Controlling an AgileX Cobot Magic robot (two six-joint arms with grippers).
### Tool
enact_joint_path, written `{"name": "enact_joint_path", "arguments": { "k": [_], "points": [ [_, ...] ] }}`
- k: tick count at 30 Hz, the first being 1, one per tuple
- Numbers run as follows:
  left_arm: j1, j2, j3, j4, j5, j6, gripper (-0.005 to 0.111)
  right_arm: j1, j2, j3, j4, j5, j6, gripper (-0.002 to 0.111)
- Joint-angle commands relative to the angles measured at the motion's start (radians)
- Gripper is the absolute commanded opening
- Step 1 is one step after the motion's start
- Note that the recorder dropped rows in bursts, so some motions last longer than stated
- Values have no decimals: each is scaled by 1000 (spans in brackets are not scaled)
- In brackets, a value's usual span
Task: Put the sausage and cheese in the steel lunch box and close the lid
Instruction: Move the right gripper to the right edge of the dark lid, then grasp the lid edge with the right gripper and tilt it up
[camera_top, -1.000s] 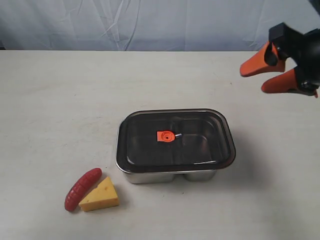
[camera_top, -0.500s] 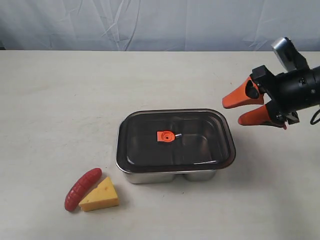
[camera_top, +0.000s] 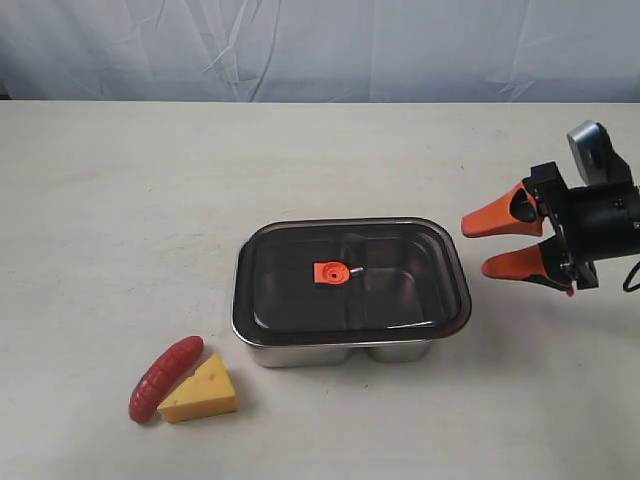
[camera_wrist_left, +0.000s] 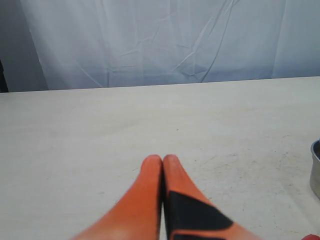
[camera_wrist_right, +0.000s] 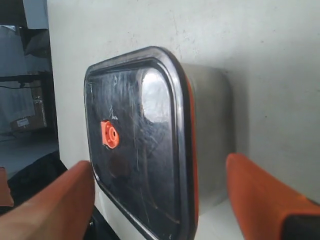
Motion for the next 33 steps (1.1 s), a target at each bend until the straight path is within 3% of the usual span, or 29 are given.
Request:
{"name": "enact_joint_path", "arguments": {
  "k": [1, 33],
  "points": [
    [-6, -5, 2, 0, -1, -1, 0, 23, 20, 4, 20, -16, -17, 69],
    [-6, -5, 2, 0, -1, -1, 0, 152, 22, 4, -32, -44, 2, 69]
  ]
}}
